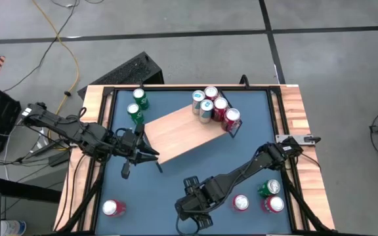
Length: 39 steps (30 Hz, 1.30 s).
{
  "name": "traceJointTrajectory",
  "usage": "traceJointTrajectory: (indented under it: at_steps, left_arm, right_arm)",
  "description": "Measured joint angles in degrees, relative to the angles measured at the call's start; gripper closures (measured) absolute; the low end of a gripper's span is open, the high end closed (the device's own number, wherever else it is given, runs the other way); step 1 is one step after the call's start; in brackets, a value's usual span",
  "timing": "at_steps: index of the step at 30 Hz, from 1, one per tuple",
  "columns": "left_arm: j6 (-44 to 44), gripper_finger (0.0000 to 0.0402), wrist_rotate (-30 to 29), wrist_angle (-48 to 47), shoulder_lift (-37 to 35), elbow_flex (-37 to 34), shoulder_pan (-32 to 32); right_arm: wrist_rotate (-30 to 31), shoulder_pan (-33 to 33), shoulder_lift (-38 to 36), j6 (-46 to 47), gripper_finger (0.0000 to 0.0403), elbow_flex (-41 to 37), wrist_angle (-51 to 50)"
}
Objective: Place canned beverage on shelf
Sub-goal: Put the blue soda can on the shelf aligned with the other blue soda cans
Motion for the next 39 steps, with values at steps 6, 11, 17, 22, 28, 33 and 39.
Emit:
traceJointTrajectory:
  at_steps: [6,11,17,22,28,33,39]
  left_arm:
    - [-0.72,0.0343,0.02,0.0,0.0,0.0,0.0]
    - [-0.81,0.0343,0.02,-0.02,0.0,0.0,0.0]
    - [-0.81,0.0343,0.02,-0.11,0.0,0.0,0.0]
    - [-0.81,0.0343,0.03,-0.35,0.0,0.0,0.0]
    - [-0.8,0.0343,0.04,-1.34,0.0,0.0,0.0]
    - [-0.79,0.0343,0.04,-1.44,-0.02,0.0,0.0]
    - [-0.79,0.0343,-0.04,-2.49,-0.02,0.0,0.0]
  right_arm:
    - [1.79,0.31,0.0,-1.18,0.0159,0.0,-0.15]
    - [1.6,0.26,-0.02,-2.05,0.0219,0.04,-0.3]
    - [1.49,0.26,-0.42,-4.28,0.0219,0.32,-1.41]
    - [3.59,0.13,-3.02,-5.03,0.0231,0.13,-3.09]
    - [9.88,-0.18,-9.9,-6.3,0.0272,0.28,-8.43]
    - [11.49,-1.68,-17.13,-5.98,0.0339,0.3,-11.55]
    - [8.95,-1.15,-20.04,-2.53,0.0372,0.33,-16.93]
